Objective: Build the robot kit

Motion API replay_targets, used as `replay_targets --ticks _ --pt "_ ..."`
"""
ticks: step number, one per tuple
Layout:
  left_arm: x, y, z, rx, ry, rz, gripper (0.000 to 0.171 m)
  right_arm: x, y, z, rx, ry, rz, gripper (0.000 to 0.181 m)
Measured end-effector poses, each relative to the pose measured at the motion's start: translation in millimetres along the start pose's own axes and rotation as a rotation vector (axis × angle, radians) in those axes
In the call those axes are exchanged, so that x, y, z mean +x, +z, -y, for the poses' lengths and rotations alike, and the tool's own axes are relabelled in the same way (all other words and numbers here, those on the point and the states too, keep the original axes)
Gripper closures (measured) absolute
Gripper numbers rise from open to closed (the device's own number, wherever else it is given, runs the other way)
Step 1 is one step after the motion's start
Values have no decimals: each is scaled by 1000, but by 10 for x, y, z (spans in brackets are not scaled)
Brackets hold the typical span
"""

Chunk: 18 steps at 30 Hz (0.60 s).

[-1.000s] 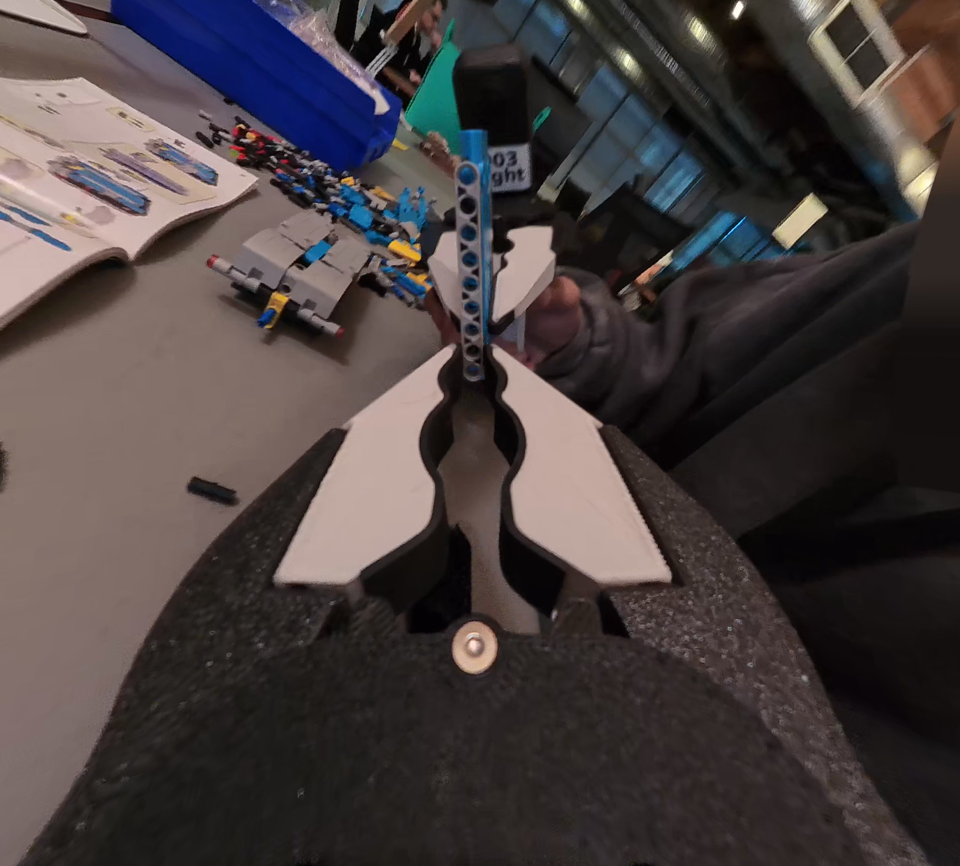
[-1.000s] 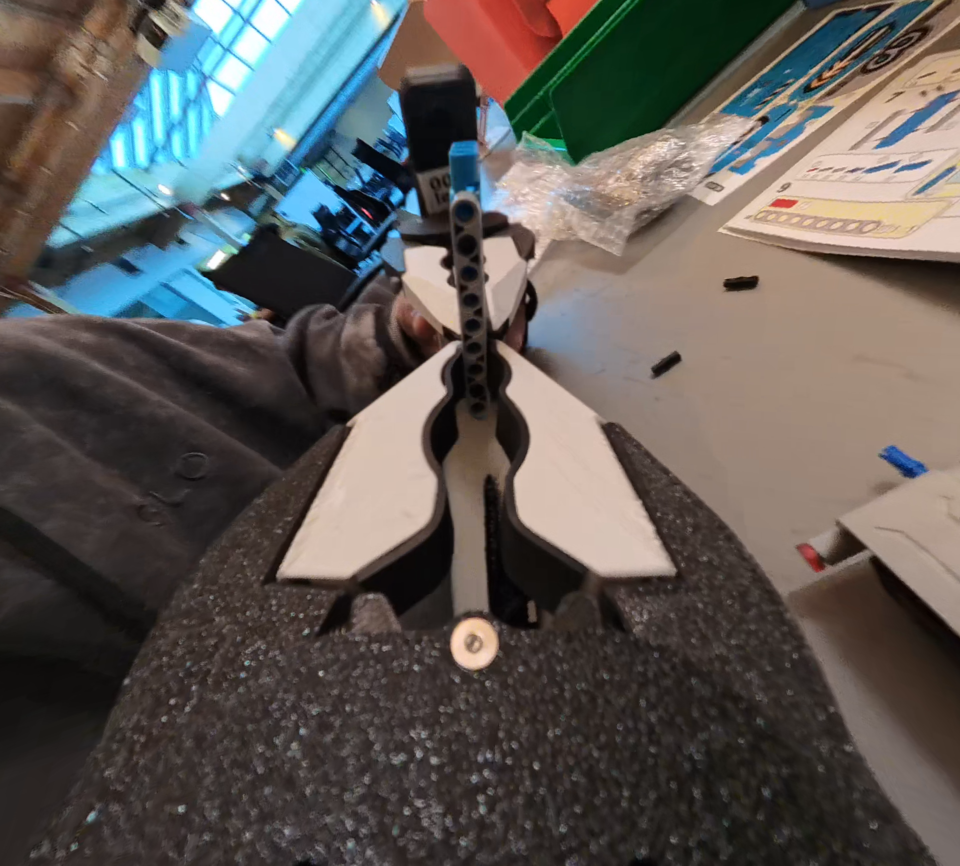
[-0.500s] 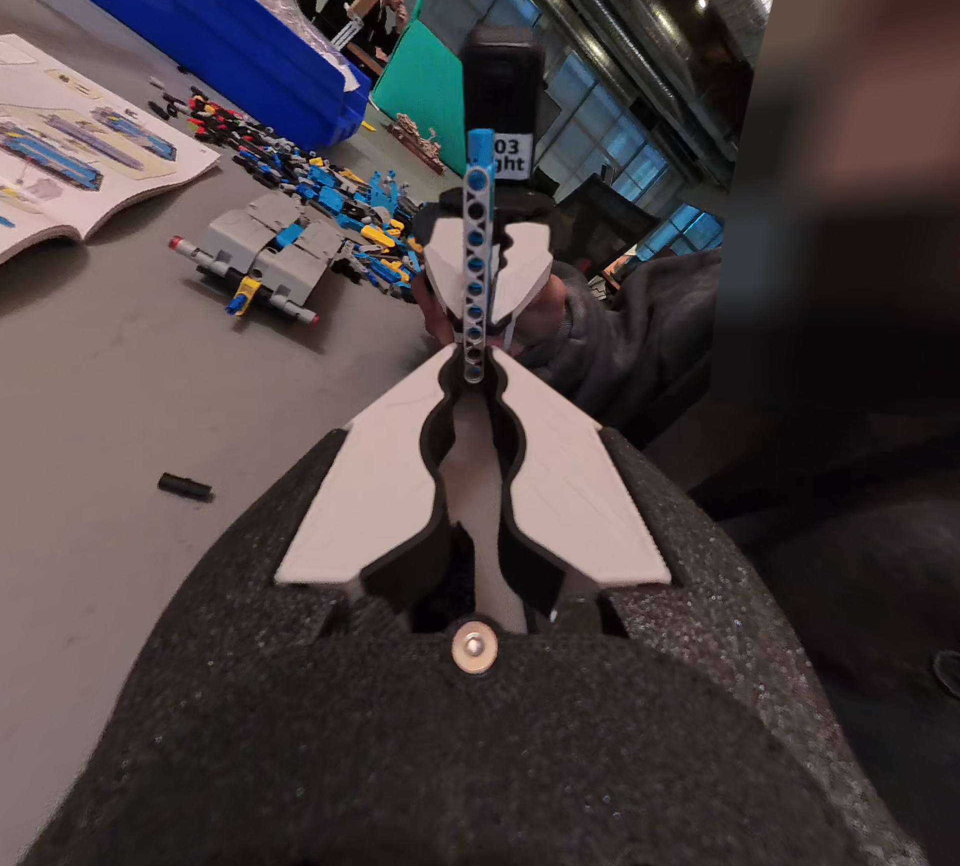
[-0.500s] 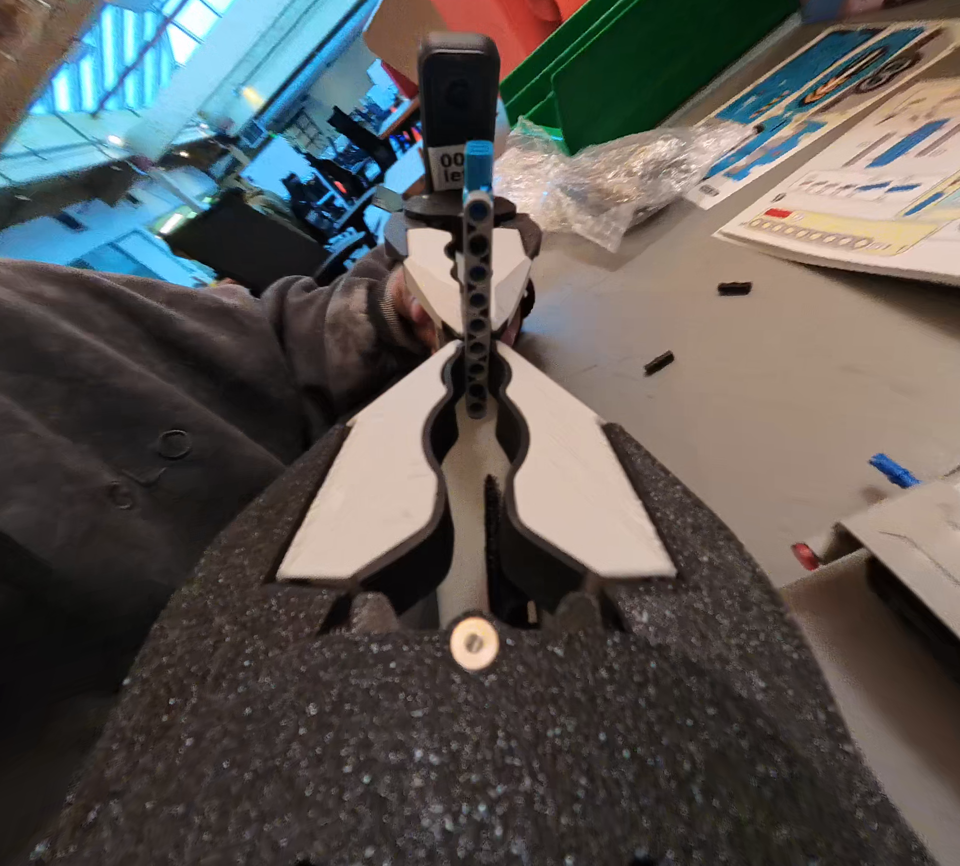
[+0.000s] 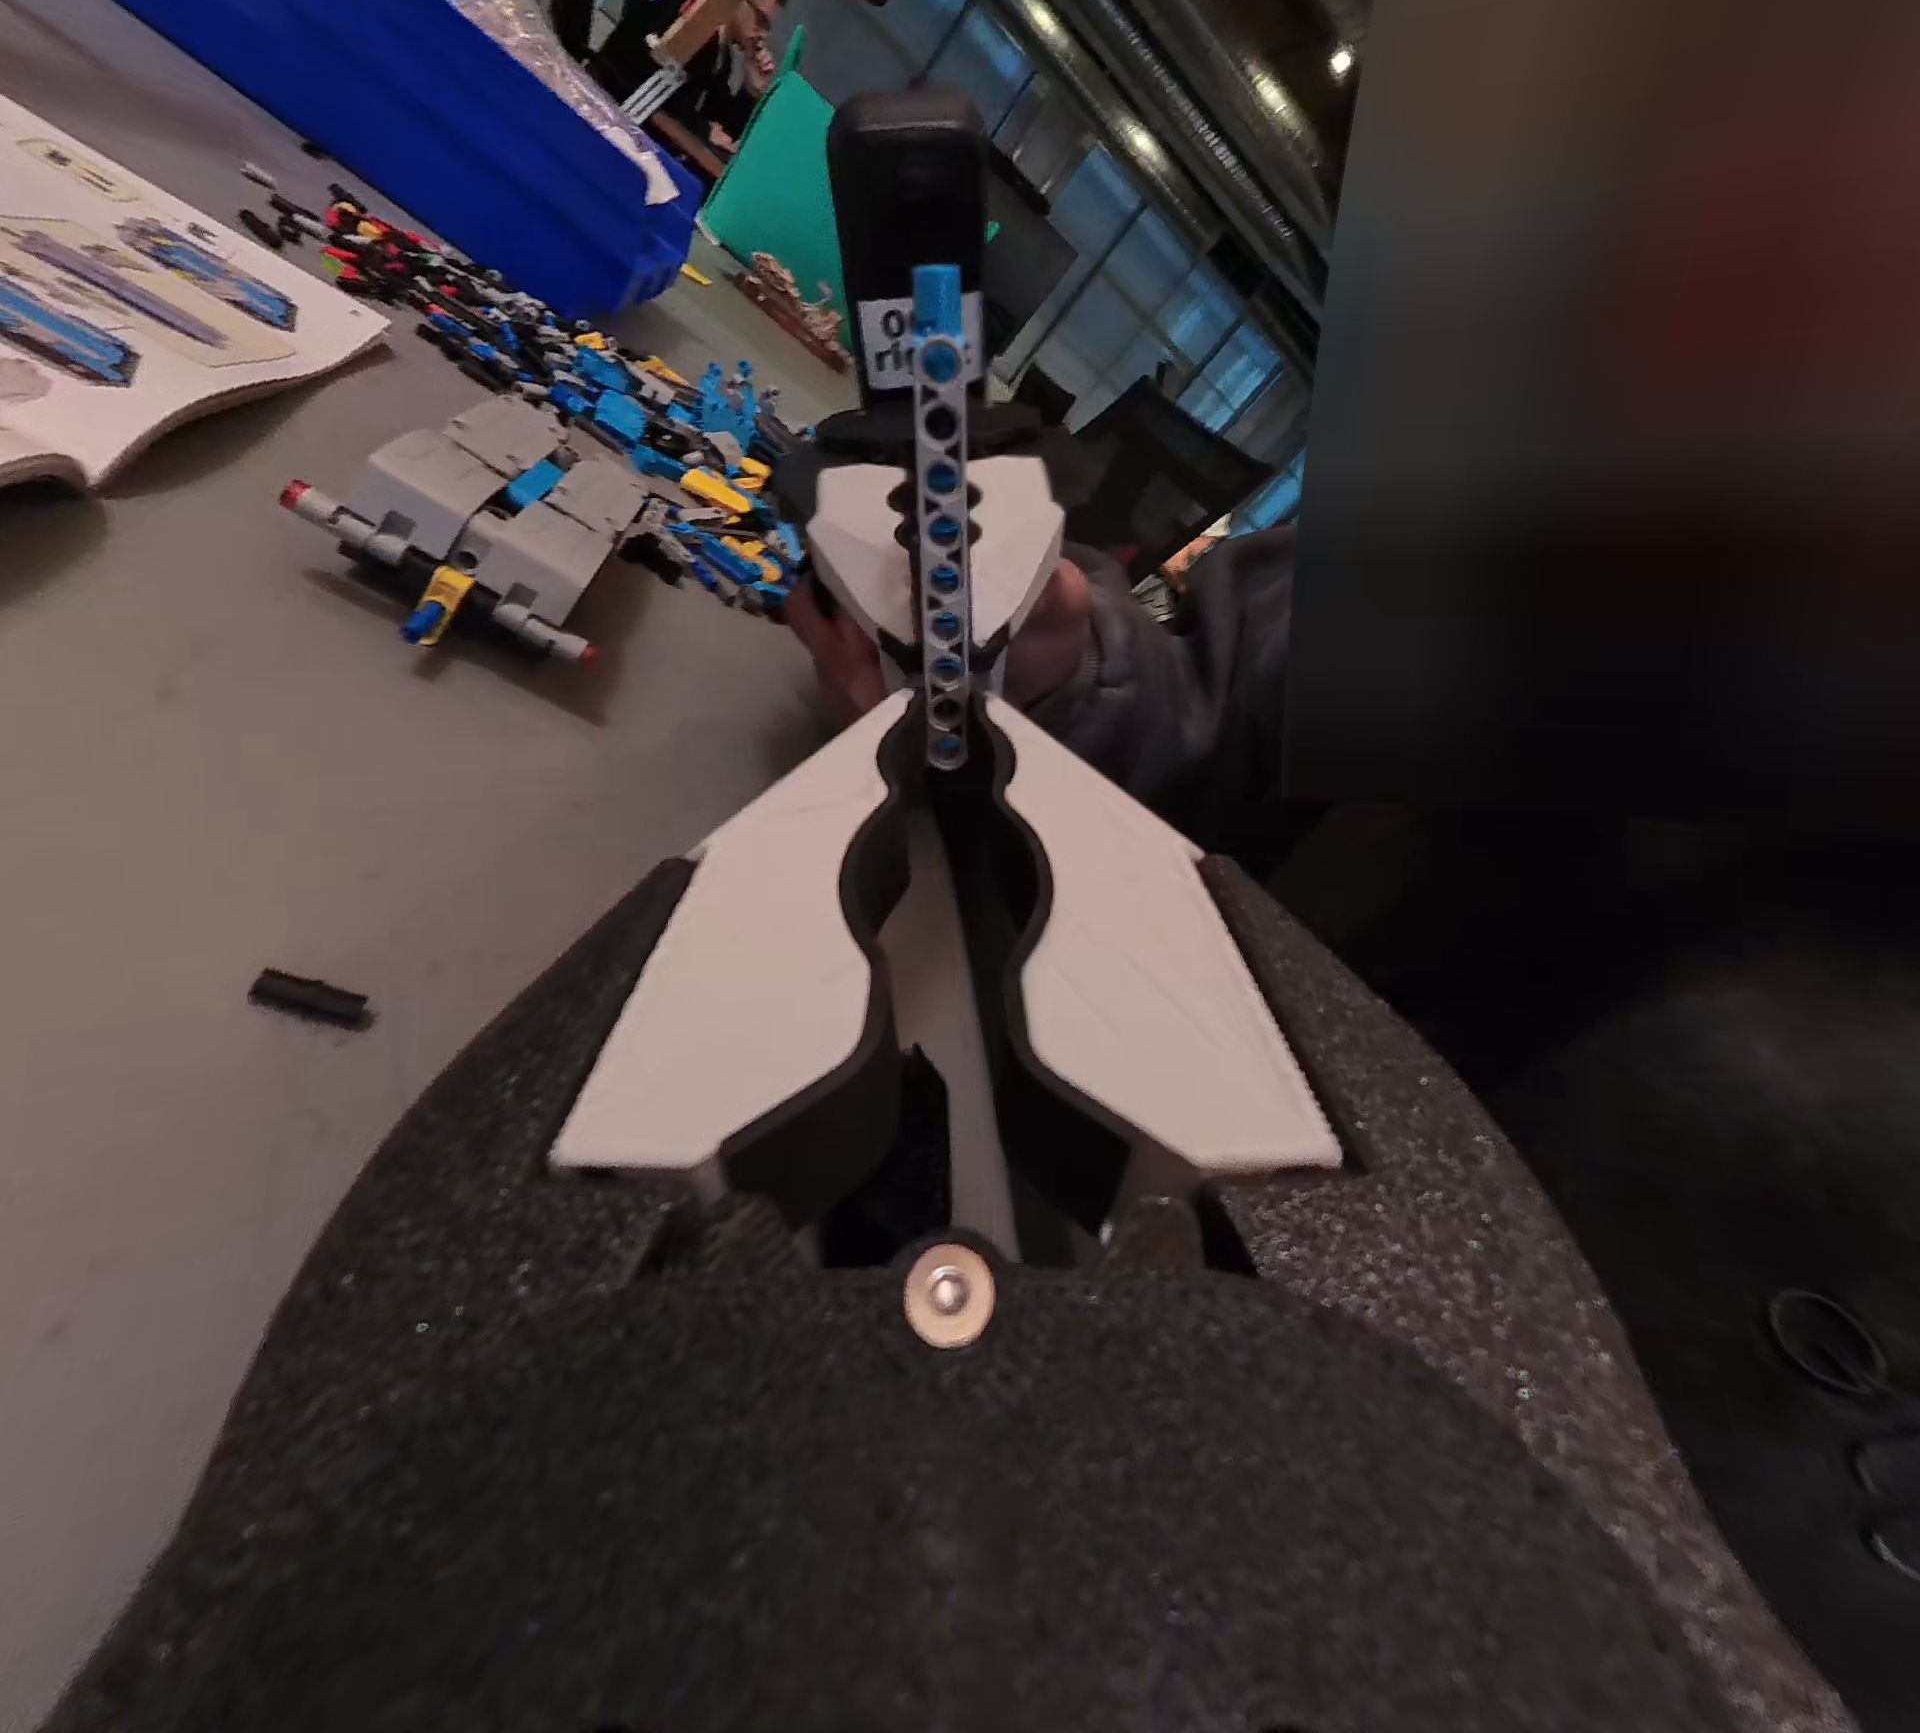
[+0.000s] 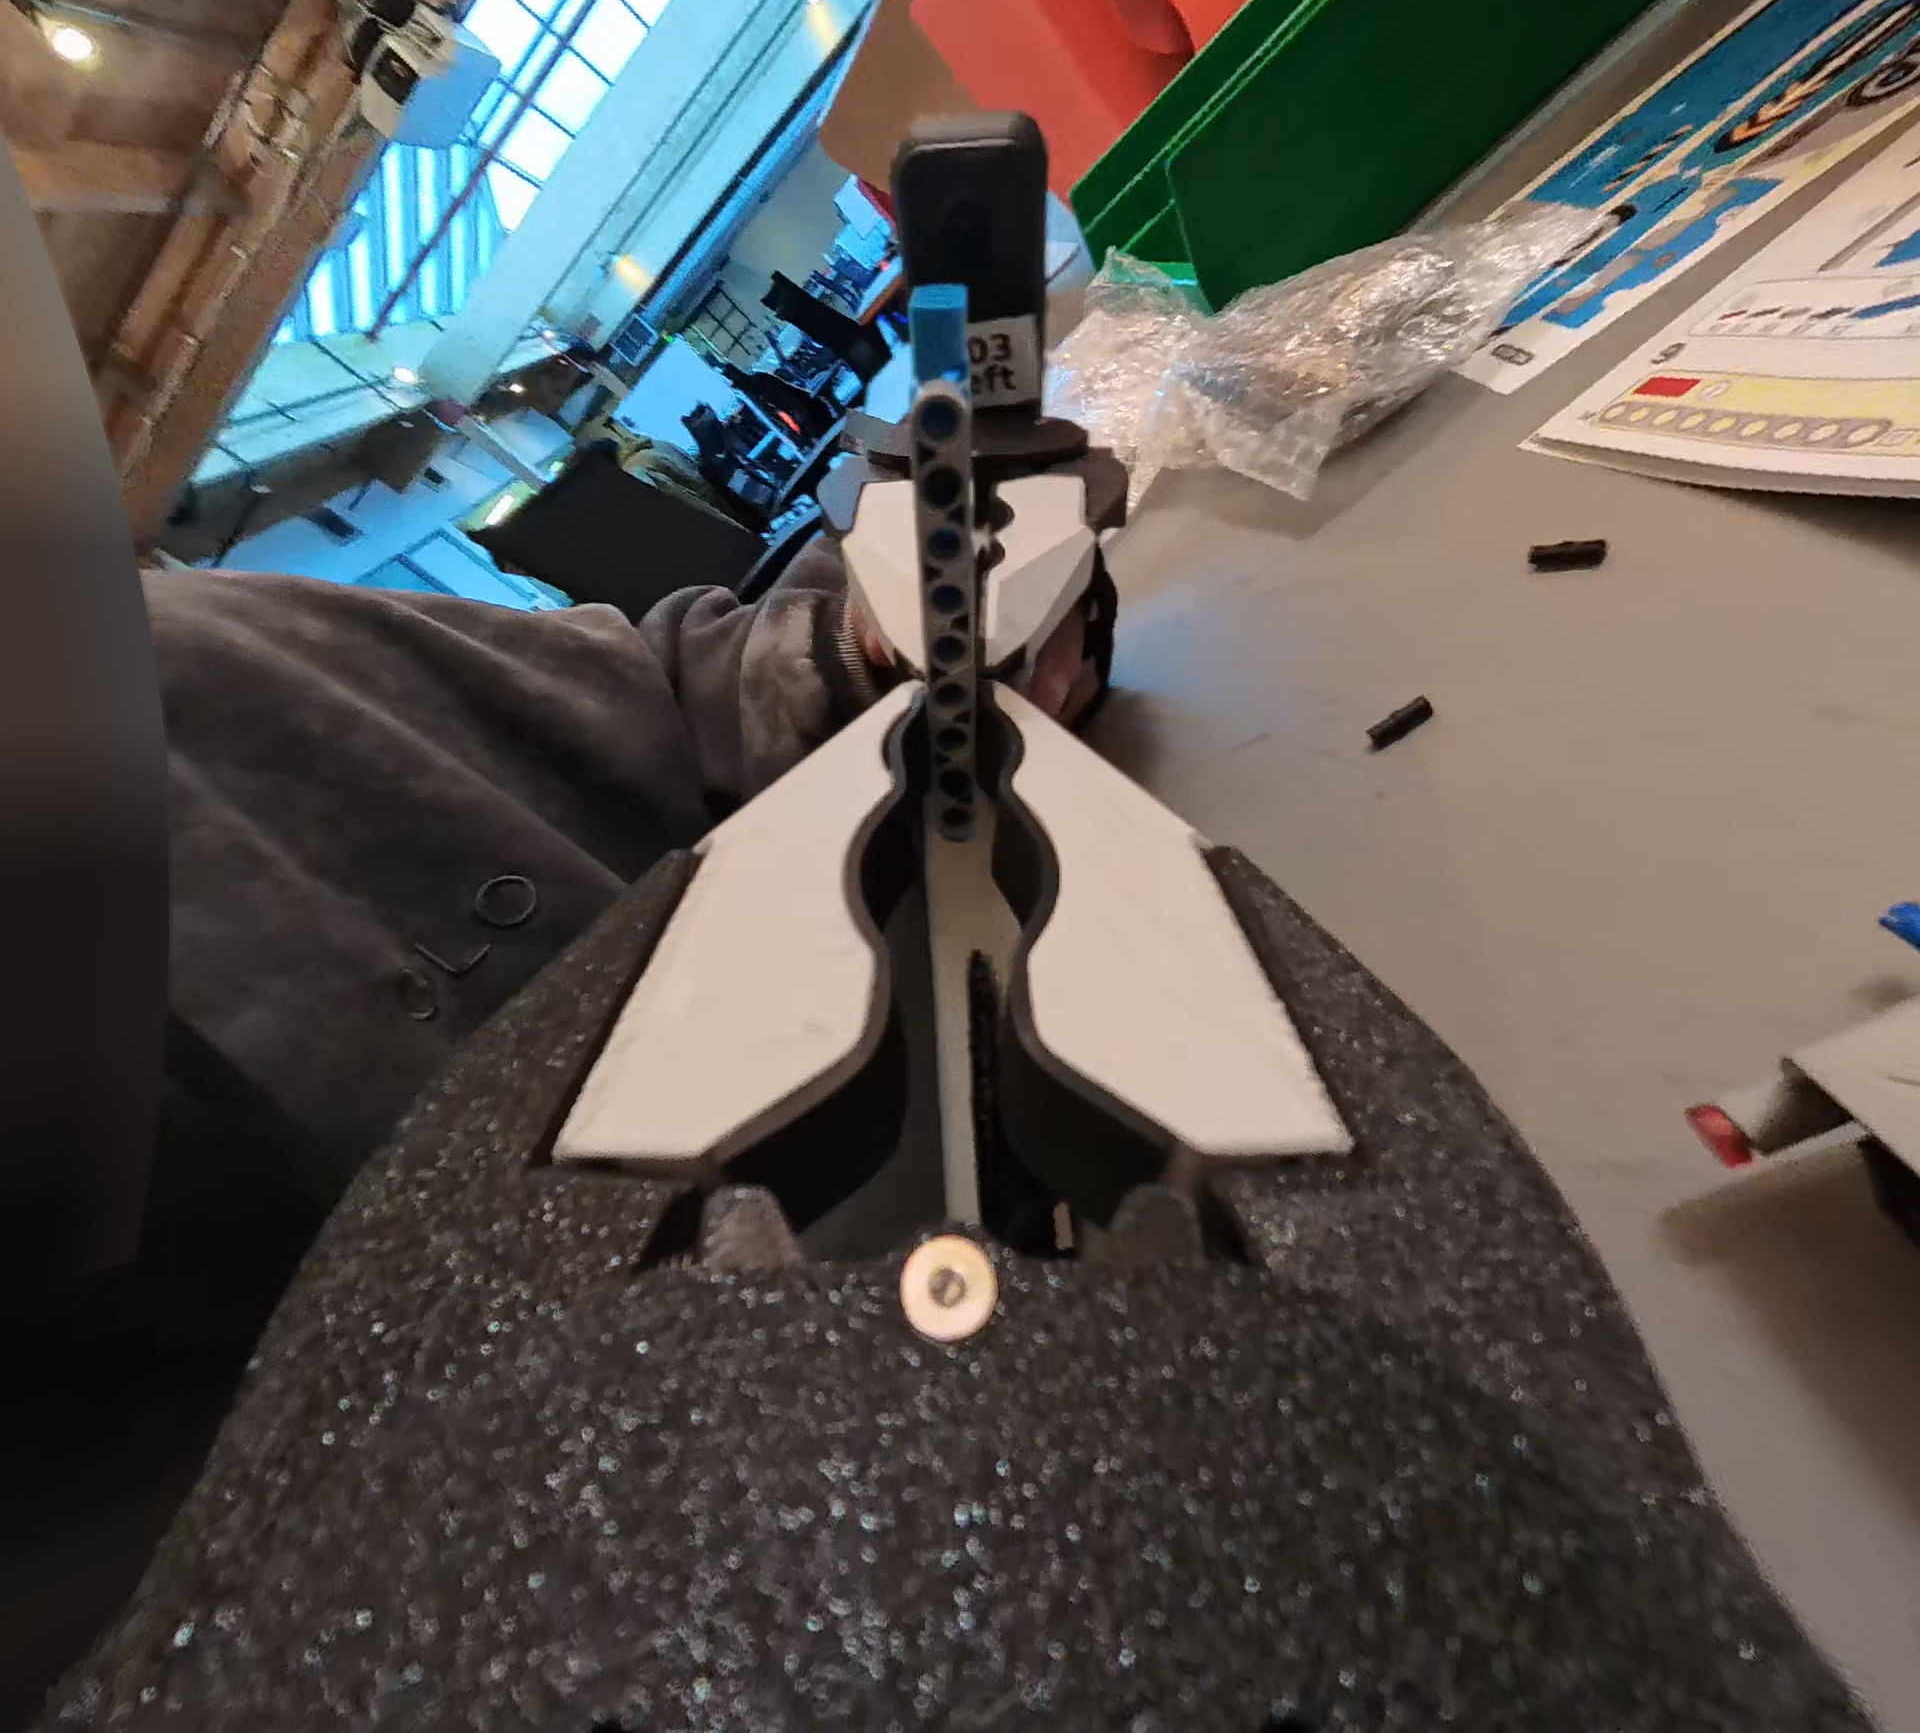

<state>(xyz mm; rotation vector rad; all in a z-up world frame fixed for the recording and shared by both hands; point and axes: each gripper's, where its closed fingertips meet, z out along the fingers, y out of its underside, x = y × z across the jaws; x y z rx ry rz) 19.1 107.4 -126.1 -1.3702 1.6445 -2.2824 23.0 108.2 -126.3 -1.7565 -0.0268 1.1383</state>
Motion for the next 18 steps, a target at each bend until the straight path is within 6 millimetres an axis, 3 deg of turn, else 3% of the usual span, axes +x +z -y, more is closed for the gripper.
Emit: replay_targets --ticks 3,5,10,18 --pt "-103 5 -28 -22 63 94 166 97 1 -16 5 30 -46 176" --pt "-86 9 -28 -23 46 72 166 84 3 -11 -1 -40 -83 176" --pt "64 16 -9 -1 -85 -66 167 -52 6 -17 -3 109 96 175" --pt "-34 65 -81 -37 -59 24 167 39 51 -53 -25 18 -12 176"
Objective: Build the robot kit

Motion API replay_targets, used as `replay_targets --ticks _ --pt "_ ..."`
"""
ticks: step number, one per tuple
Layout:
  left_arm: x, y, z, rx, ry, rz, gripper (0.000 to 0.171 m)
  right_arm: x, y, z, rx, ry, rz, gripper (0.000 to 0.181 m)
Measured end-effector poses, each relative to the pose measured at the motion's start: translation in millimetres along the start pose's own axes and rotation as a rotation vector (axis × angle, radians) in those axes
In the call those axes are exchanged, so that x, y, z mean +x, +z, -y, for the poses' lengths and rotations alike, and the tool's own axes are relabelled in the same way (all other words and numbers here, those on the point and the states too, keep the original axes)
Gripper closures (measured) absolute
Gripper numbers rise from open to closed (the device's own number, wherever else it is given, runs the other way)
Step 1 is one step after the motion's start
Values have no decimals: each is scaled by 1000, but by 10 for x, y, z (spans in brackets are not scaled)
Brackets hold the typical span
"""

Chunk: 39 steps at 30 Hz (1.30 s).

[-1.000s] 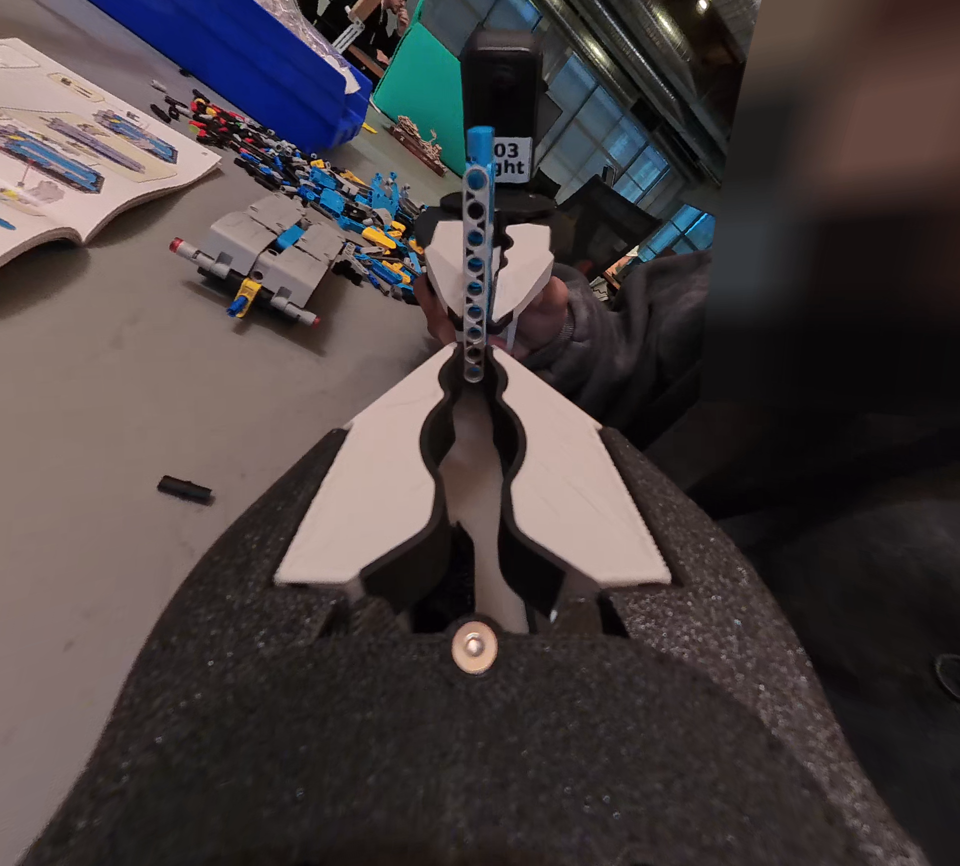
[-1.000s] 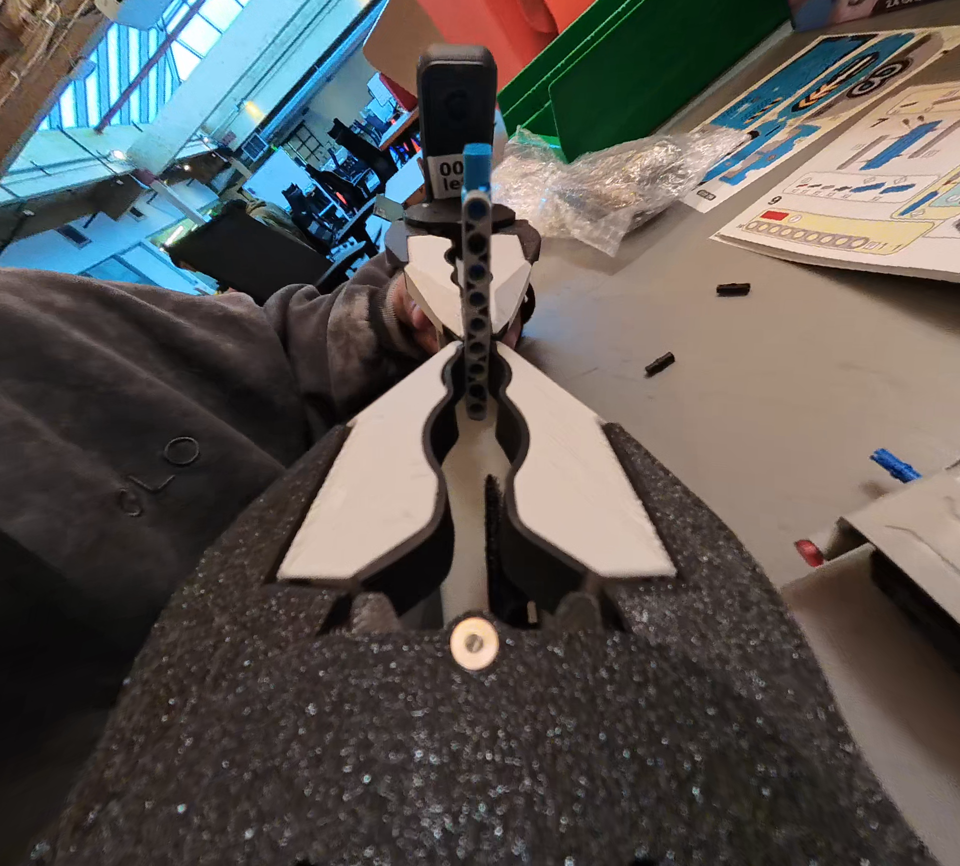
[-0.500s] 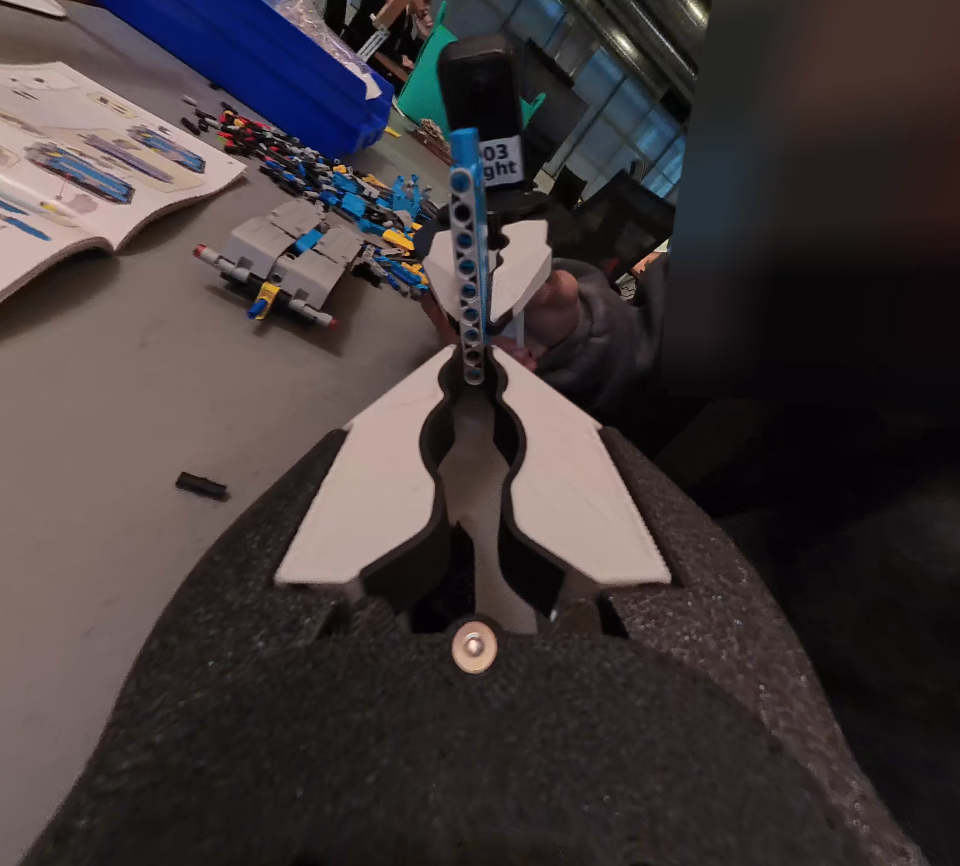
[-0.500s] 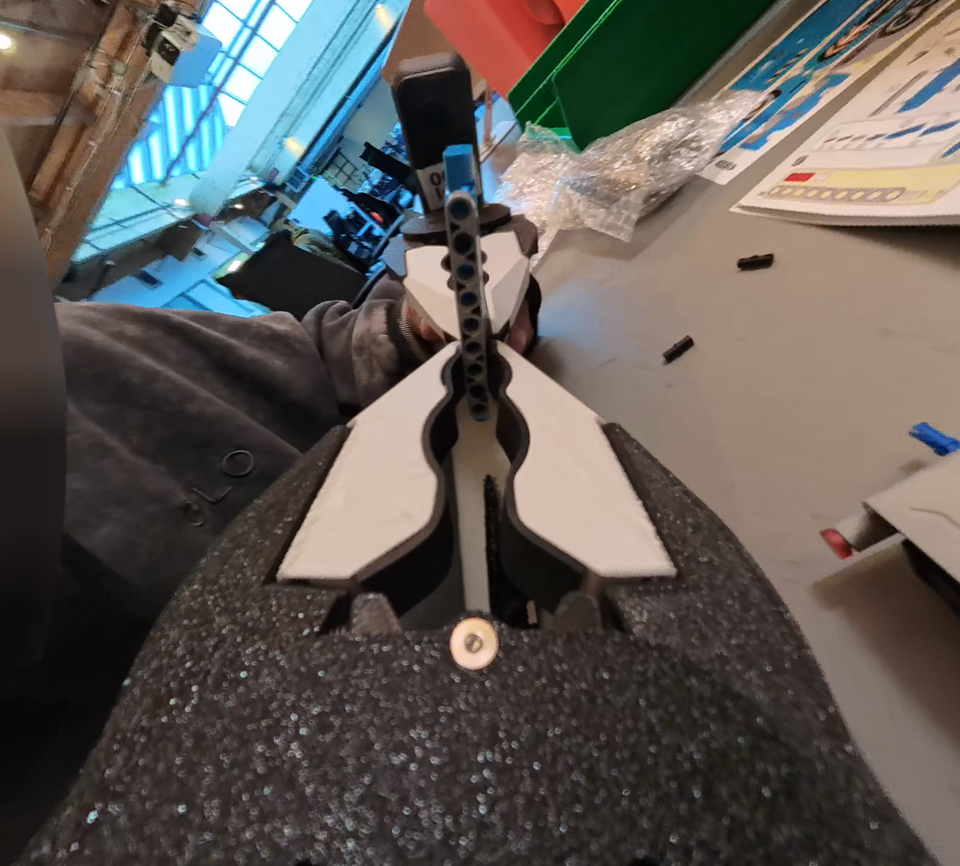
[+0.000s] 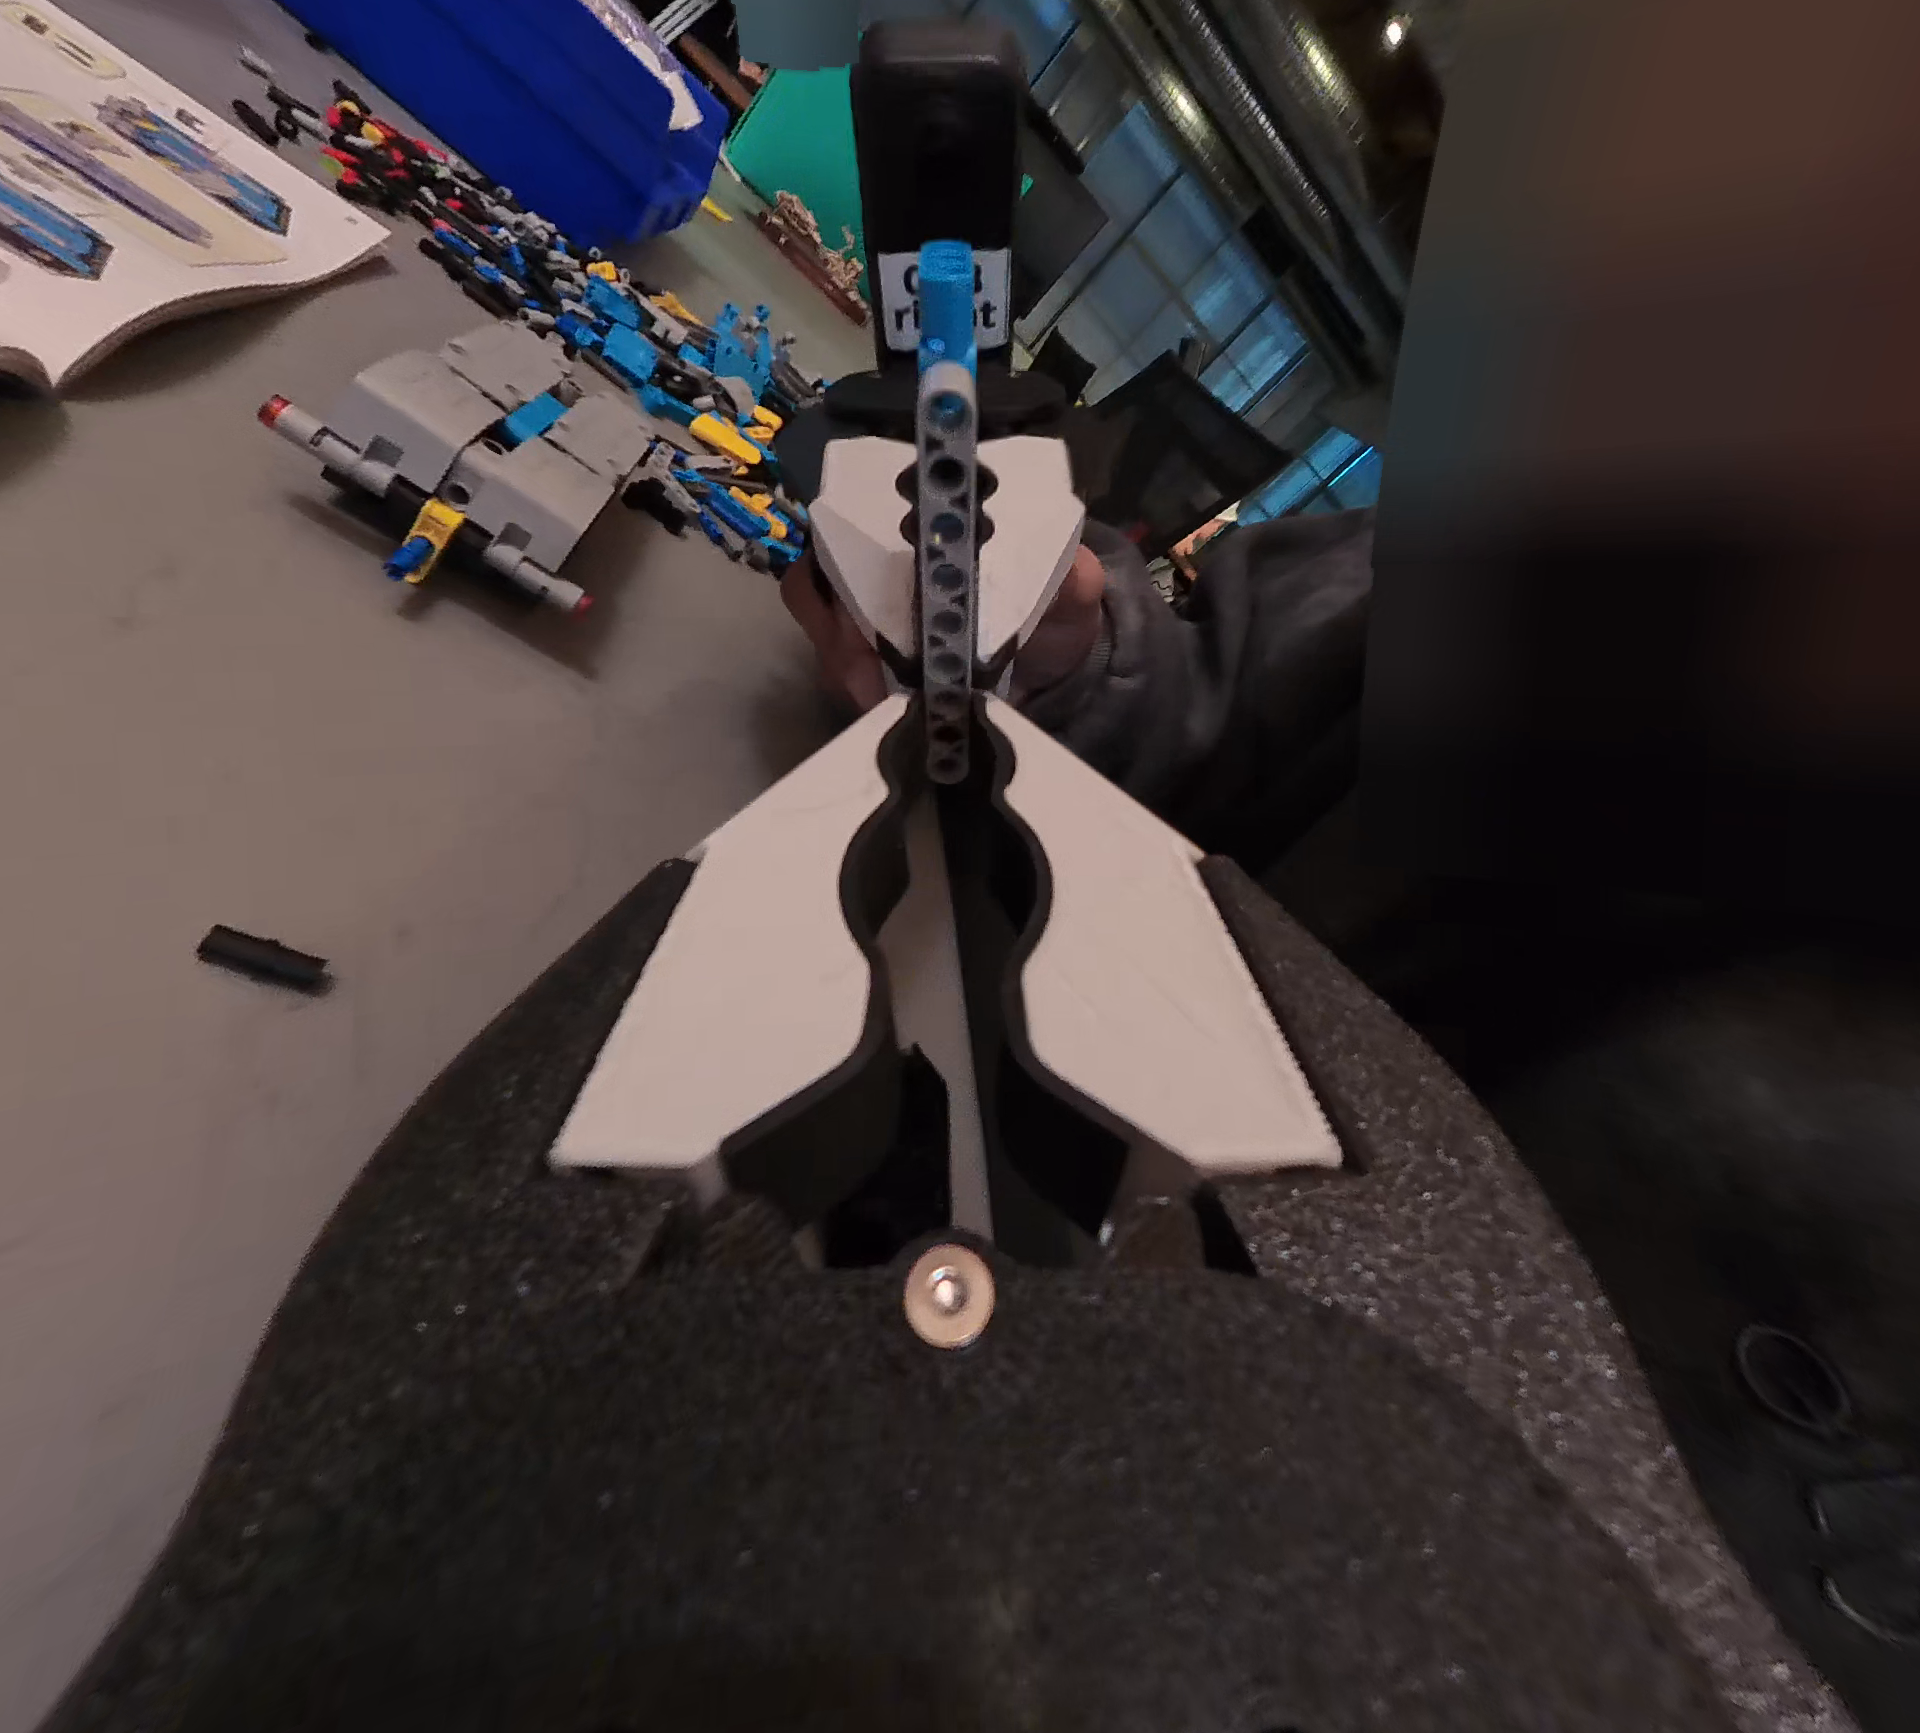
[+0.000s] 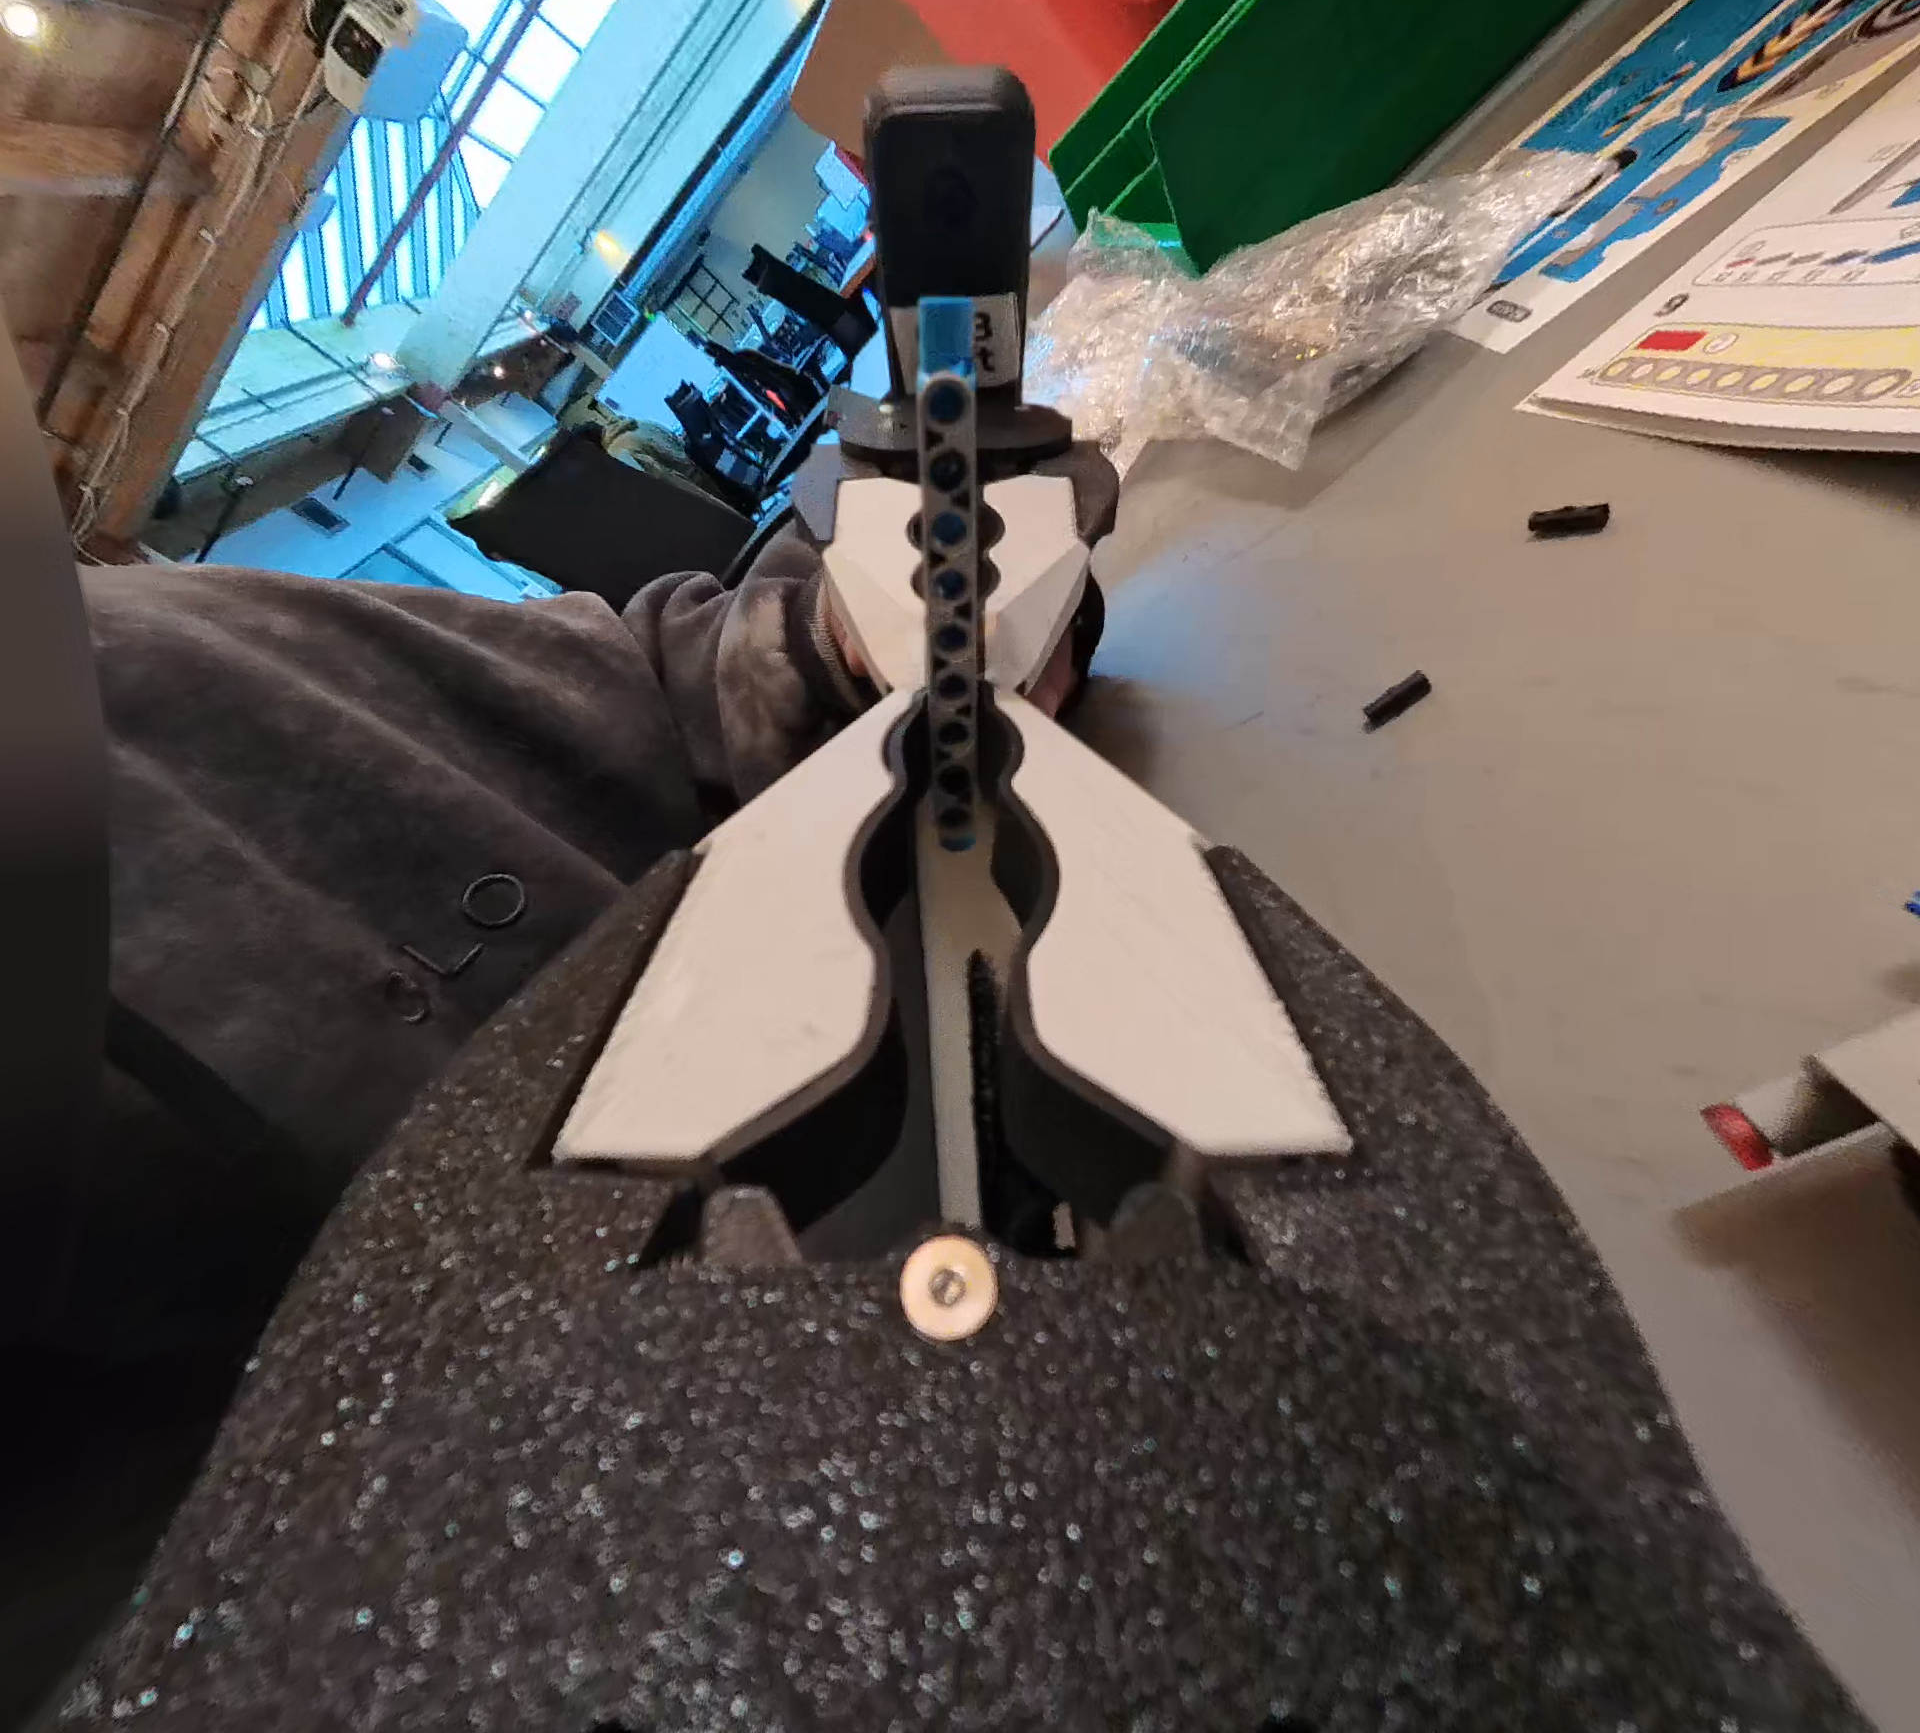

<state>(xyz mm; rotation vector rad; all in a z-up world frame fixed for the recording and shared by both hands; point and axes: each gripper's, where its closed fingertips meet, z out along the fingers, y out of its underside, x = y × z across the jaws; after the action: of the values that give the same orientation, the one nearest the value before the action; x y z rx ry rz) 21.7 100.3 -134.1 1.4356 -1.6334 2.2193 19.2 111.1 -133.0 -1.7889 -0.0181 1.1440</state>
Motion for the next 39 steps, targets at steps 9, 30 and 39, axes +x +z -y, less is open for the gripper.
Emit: replay_targets --ticks 9,30,39 --pt "-21 -16 -34 -64 79 24 165 18 8 -32 -27 26 23 176" --pt "2 -135 144 15 94 29 166 -26 -68 204 85 -17 43 172" --pt "-81 -100 -15 -64 109 62 167 65 -28 21 -34 -47 -25 175"
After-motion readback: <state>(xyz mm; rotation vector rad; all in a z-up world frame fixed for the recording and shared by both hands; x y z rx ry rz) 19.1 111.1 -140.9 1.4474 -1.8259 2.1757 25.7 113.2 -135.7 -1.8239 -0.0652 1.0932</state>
